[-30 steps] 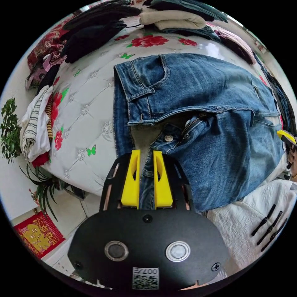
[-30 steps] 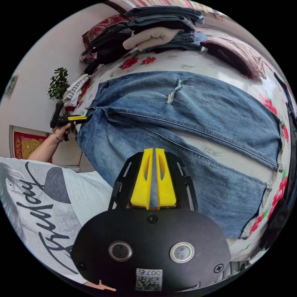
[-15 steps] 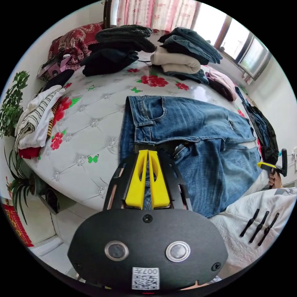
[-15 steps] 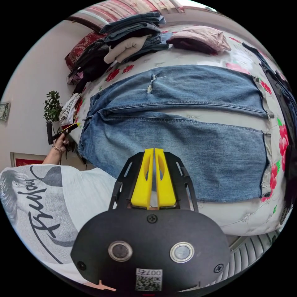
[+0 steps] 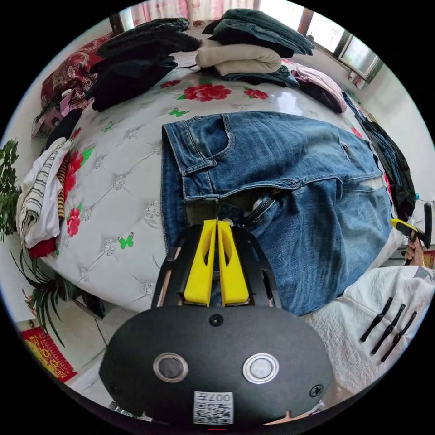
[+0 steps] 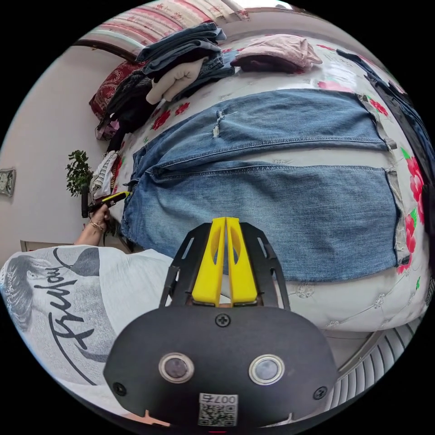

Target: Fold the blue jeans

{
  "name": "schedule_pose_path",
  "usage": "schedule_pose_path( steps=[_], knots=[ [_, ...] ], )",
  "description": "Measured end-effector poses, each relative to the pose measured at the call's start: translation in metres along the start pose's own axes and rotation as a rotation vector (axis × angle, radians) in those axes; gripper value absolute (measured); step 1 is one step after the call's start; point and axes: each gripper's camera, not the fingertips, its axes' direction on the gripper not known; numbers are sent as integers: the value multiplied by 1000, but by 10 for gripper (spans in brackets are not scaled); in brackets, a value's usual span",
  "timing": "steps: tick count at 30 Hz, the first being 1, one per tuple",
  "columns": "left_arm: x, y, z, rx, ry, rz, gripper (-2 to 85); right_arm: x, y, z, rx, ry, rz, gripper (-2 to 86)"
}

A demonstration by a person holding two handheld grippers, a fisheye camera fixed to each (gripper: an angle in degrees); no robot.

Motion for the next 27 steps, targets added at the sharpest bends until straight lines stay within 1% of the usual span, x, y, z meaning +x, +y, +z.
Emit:
schedule_pose_path(
  steps=[1, 2, 4, 5, 8, 10, 12, 14, 16, 17, 19, 21, 23, 24, 25, 26, 27],
  knots=[
    [-13, 6, -6, 34, -9, -70, -9, 2, -2, 0, 3, -8, 13, -3],
    [-19, 10, -9, 50, -10, -97, -9, 3, -4, -1, 5, -15, 25, -3],
    [-37, 22, -20, 137, 36, -178, -9, 3, -9, -1, 5, -22, 37, -3],
    [-40, 23, -21, 151, 46, -193, -9, 2, -13, -1, 6, -28, 41, -3],
    [-39, 20, -7, 100, 15, -196, -8, -4, -25, -1, 5, -37, 34, -3],
    [-37, 10, 26, -56, 15, -191, -5, -11, -33, -1, 2, -40, 18, -3],
    [-41, 8, 20, -5, 25, -207, -2, -17, -41, -1, -6, -38, 0, -3],
    [-45, 5, 11, 8, 5, -245, 3, -26, -48, -4, -1, -25, -21, -3],
    [-35, 4, -22, 155, -56, -195, 10, -30, -50, -4, -3, -15, -33, -2],
    [-32, 2, -30, 197, -61, -178, 13, -31, -51, -3, -14, -6, -35, -2],
    [-19, -10, -55, 326, -24, -102, 30, -31, -53, 2, -32, 6, -32, -2],
    [-10, -25, -57, 365, 45, -53, 41, -28, -56, 6, -40, 9, -15, -1],
    [-5, -42, -39, 325, 136, -35, 50, -25, -60, 10, -44, -17, 3, -1],
    [-3, -50, -15, 232, 151, -37, 53, -25, -62, 10, -44, -23, 7, -1],
    [-2, -54, 17, 77, 126, -60, 52, -23, -63, 9, -40, -30, 16, 0],
    [-2, -53, 33, -5, 125, -67, 50, -21, -63, 6, -33, -37, 27, 0],
    [-1, -40, 34, 77, 126, -68, 45, -19, -62, 4, -28, -41, 33, 1]
  ],
)
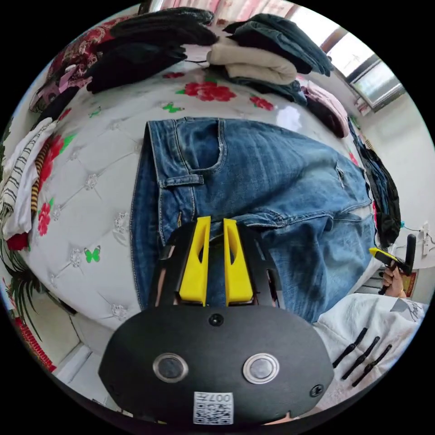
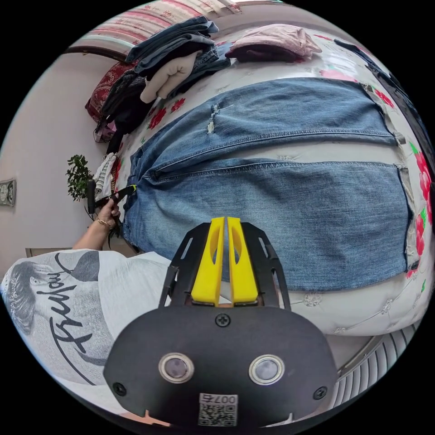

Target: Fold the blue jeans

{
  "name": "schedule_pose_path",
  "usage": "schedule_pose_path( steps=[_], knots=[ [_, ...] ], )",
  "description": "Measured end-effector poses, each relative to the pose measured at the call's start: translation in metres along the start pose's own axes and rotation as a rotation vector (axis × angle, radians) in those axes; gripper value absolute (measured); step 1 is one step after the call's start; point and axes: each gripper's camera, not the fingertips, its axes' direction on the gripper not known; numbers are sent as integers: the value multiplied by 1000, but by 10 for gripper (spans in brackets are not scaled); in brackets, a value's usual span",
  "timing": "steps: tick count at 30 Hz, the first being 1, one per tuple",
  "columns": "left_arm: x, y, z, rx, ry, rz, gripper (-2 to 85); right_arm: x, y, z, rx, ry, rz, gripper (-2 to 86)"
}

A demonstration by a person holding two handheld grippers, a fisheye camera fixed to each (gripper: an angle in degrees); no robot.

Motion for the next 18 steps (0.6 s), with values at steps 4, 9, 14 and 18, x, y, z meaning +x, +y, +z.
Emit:
schedule_pose_path(
  steps=[4, 9, 14, 18],
  knots=[
    [2, 23, -16, 32, -55, -9, 4, 27, 17, -24, 67, -5, 76, 9],
    [-28, 77, -63, 172, 17, -311, -5, 89, 53, -71, 177, 14, 242, 31],
    [-58, 148, -74, 116, 8, -601, 31, 191, 122, -120, 306, -37, 563, 49],
    [-70, 186, -83, 135, 58, -742, 69, 231, 154, -133, 349, -93, 671, 62]
  ],
)
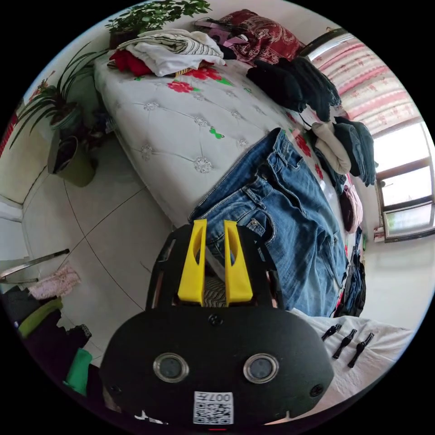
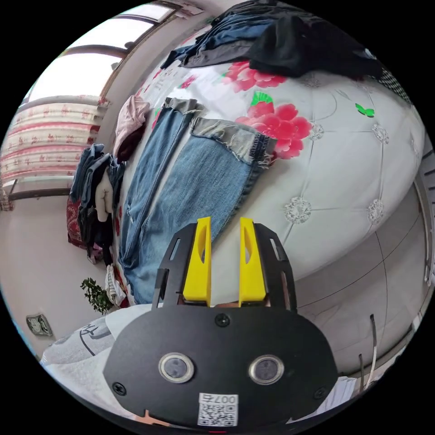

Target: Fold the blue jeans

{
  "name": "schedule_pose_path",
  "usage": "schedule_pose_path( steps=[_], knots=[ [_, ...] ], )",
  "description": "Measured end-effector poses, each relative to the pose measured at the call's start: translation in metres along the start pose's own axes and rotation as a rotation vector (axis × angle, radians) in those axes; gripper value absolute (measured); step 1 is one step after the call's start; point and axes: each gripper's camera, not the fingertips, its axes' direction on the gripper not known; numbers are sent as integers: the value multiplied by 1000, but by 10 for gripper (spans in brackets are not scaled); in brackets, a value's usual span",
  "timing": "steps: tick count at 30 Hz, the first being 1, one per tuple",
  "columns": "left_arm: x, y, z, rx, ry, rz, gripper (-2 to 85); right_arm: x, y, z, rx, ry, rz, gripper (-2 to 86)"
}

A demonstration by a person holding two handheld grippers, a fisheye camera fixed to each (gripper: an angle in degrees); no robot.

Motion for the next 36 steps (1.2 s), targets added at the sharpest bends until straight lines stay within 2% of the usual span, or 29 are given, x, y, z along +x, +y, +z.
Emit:
schedule_pose_path(
  steps=[6, 9, 10, 12, 16, 20, 22, 25, 31, 36],
  knots=[
    [-10, -4, 21, -68, 126, -85, 133, 35, -14, 2, -19, -186, 65, 59],
    [-18, -14, 24, -118, 52, -151, 87, 50, -19, 3, -45, -273, 97, 33],
    [-24, -19, 21, -155, 81, -157, 62, 57, -19, 1, -50, -332, 107, 21],
    [-34, -22, 10, -145, 214, -177, 42, 63, -17, -10, -22, -435, 95, 10],
    [-47, -14, -22, 18, 549, -195, 21, 62, -9, -51, 65, -760, -3, 1],
    [-39, -15, -43, 138, 750, -169, 10, 36, -11, -100, 159, -963, -128, -1],
    [-30, -21, -55, 185, 828, -144, 6, 26, -12, -120, 201, -1001, -179, -1],
    [-21, -27, -71, 225, 842, -94, 2, 17, -7, -141, 243, -973, -231, -1],
    [-18, -28, -78, 201, 796, -96, 0, 26, 10, -140, 261, -929, -157, -1],
    [11, -65, -67, 176, 767, -66, 5, -9, -16, -132, 275, -893, -115, 3]
  ],
)
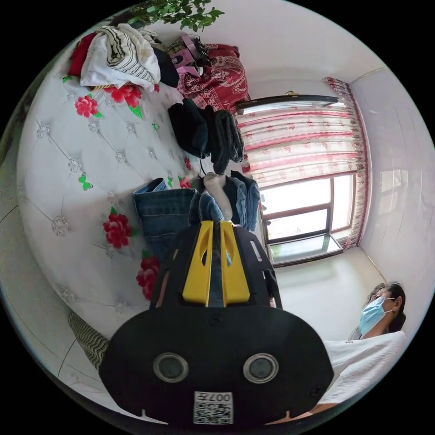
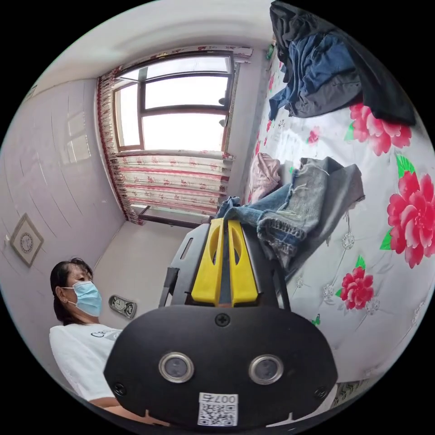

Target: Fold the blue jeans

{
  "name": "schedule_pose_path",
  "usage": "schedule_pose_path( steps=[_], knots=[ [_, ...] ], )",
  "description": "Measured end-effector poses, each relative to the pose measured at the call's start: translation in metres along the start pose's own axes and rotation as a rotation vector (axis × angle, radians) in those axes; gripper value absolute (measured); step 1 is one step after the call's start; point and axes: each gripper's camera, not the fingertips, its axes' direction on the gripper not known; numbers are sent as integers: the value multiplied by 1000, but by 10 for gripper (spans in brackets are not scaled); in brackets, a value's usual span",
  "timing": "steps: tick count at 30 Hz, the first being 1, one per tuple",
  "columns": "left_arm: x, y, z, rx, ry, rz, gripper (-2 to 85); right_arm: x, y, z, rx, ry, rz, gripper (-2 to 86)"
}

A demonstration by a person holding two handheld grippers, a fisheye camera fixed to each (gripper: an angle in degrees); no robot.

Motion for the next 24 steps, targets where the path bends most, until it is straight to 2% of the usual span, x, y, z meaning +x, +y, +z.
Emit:
schedule_pose_path(
  steps=[2, 5, 7, 9, 12, 16, 20, 23, 24],
  knots=[
    [3, -28, 36, -38, -37, 8, 12, -5, -38, 58, -28, 126, -16, 11],
    [4, -82, 131, -145, -210, 79, 28, 10, -87, 166, -104, 345, -64, 30],
    [0, -106, 184, -132, -332, 55, 4, 28, -98, 219, -186, 428, -57, 36],
    [9, -112, 205, -117, -343, 89, -1, 35, -88, 256, -251, 414, -84, 42],
    [27, -99, 232, -226, -378, 275, 1, 34, -35, 304, -425, 386, -222, 52],
    [26, -38, 244, -416, -542, 527, 2, 49, 88, 354, -825, 404, -378, 63],
    [8, 0, 239, -465, -700, 605, -6, 75, 210, 392, -1197, 359, -424, 71],
    [-12, 12, 246, -523, -787, 586, -8, 99, 280, 425, -1403, 414, -496, 80],
    [-17, 16, 252, -538, -804, 603, -9, 100, 289, 431, -1416, 424, -528, 80]
  ],
)
